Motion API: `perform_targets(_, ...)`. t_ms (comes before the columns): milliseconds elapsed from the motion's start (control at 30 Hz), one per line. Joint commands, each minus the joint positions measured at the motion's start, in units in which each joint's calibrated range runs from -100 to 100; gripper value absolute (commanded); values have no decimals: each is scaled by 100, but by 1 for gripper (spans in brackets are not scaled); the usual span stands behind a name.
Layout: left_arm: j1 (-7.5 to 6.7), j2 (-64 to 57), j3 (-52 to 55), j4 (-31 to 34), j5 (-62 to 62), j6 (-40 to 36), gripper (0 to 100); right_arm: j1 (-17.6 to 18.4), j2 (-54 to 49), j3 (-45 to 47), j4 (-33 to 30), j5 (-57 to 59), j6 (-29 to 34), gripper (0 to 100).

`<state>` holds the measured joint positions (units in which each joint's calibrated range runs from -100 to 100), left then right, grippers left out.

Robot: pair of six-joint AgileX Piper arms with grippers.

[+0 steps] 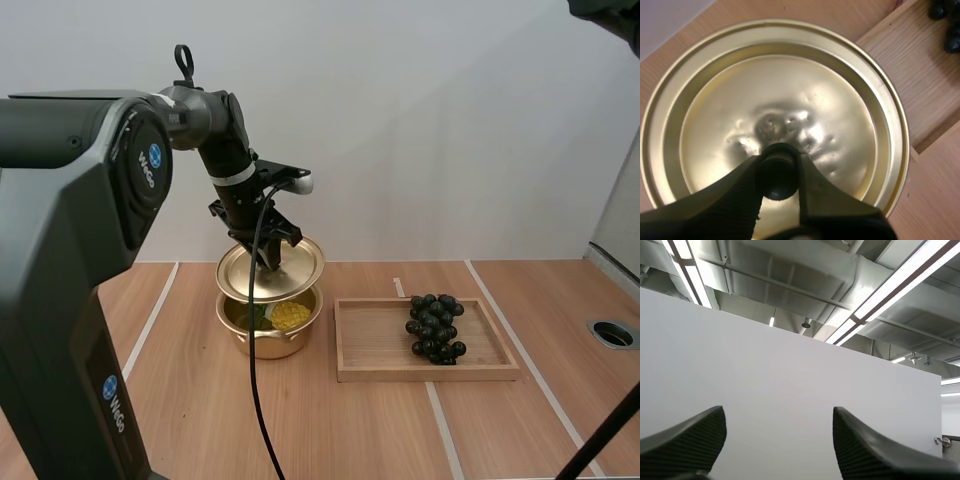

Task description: Open the pot, put the pineapple inside, and close it

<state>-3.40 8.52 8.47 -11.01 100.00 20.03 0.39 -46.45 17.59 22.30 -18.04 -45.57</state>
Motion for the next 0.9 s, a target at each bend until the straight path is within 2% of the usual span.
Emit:
perform_targets(0,0,-10,178,138,0,73,0,-29,-54,-28,-6,23,-57,100)
perform_targets(867,0,-10,254,111,0,167,0,-29,-54,-28,5,242,-58,100)
